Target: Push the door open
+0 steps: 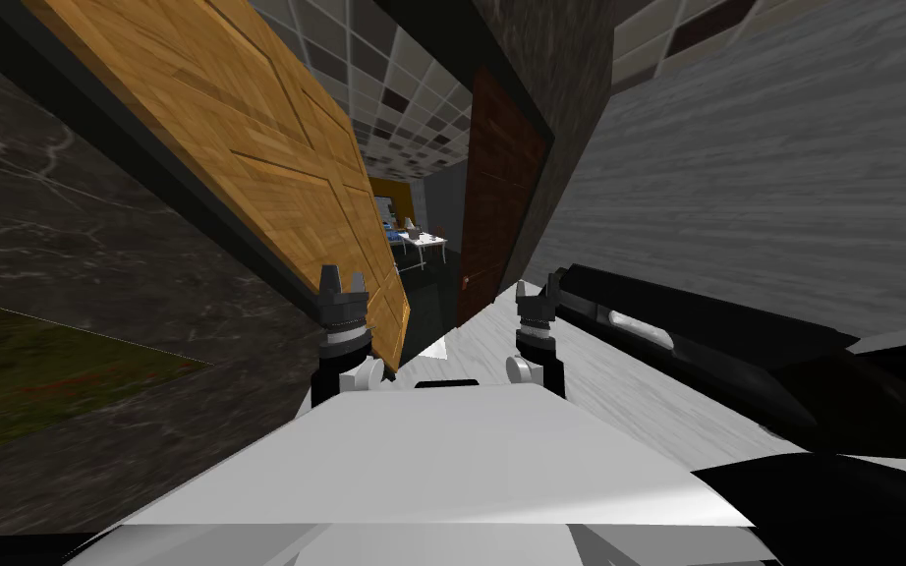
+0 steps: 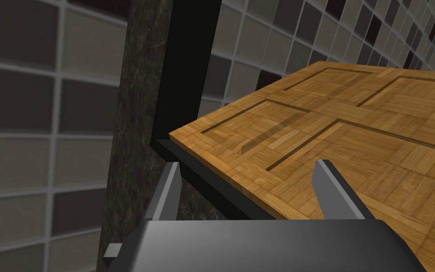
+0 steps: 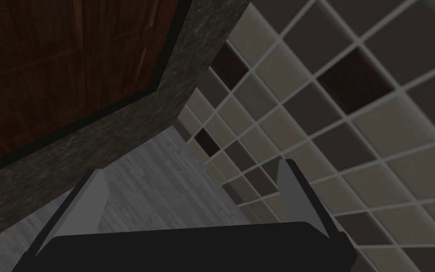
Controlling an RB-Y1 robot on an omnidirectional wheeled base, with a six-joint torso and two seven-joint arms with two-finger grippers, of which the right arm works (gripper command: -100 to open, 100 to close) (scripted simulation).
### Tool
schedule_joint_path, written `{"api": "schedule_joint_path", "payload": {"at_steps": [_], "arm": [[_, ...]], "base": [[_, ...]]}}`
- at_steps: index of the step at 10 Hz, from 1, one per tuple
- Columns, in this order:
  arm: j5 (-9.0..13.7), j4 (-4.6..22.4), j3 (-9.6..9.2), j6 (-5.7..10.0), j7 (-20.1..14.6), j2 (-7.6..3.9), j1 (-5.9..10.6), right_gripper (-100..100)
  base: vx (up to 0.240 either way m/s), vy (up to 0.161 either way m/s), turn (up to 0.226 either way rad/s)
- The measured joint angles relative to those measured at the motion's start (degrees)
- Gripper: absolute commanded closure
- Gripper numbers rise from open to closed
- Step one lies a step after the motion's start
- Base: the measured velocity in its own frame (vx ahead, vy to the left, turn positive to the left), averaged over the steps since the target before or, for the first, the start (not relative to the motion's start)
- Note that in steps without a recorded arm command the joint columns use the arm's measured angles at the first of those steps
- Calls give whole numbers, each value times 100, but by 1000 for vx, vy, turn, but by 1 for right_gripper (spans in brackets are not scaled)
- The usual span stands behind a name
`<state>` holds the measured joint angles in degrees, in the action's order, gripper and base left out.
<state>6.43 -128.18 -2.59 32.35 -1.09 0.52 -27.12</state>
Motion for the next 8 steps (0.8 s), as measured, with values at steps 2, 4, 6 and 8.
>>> {"api": "schedule_joint_path", "payload": {"at_steps": [2, 4, 6, 8], "arm": [[-22, 193, -49, 14, -5, -56, 47, -100], [-30, 426, -54, 50, -13, -108, 143, -100], [-72, 716, -143, 105, -12, -159, 190, -100], [-87, 972, -175, 123, -30, -220, 276, -100]], "base": [[75, -76, 63], [77, -66, 62], [92, -70, 77], [73, -63, 68]]}}
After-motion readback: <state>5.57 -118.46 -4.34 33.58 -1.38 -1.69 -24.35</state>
